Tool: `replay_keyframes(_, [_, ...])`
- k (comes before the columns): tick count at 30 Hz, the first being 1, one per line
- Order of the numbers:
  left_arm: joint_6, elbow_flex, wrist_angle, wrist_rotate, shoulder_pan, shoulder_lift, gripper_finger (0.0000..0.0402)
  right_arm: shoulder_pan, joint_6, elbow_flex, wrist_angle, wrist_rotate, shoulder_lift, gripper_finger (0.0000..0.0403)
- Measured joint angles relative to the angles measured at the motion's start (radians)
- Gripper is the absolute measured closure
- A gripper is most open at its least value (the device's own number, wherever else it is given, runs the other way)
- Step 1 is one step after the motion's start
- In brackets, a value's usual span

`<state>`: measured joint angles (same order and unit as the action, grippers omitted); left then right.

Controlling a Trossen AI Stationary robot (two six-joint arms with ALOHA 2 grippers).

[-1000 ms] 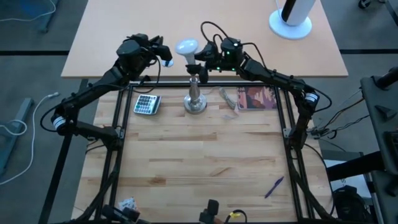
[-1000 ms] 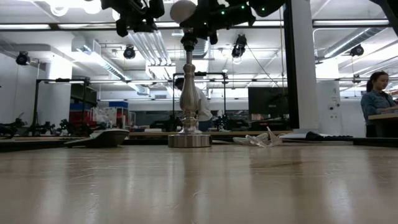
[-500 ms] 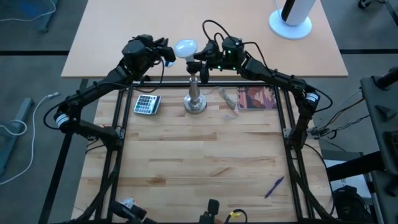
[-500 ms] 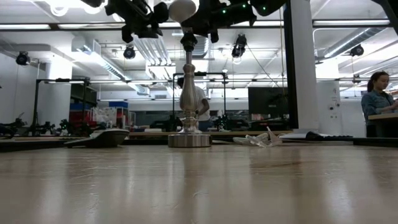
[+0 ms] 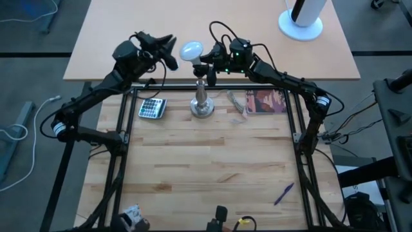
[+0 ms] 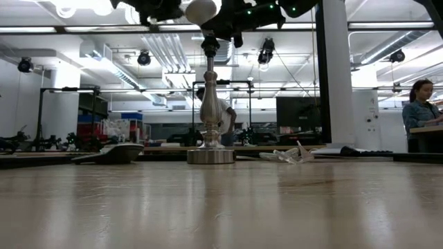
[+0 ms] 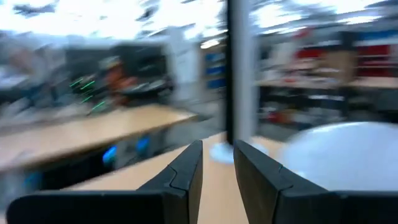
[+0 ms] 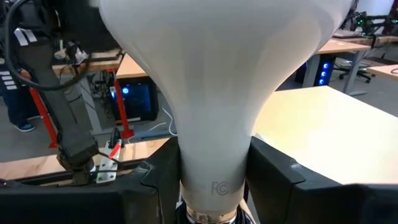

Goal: Screw lightbulb
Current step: Insert the lightbulb into the table lamp

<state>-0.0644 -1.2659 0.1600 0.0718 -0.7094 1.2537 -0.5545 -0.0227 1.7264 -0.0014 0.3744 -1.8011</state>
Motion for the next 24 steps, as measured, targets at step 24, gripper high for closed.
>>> replay_keyframes(24, [0.094,-0.127,-0.152,-0.263,0.001,0.077,0.0396,-0.001,-0.044,-0.010,0.002,-0.003,0.002,0.0250])
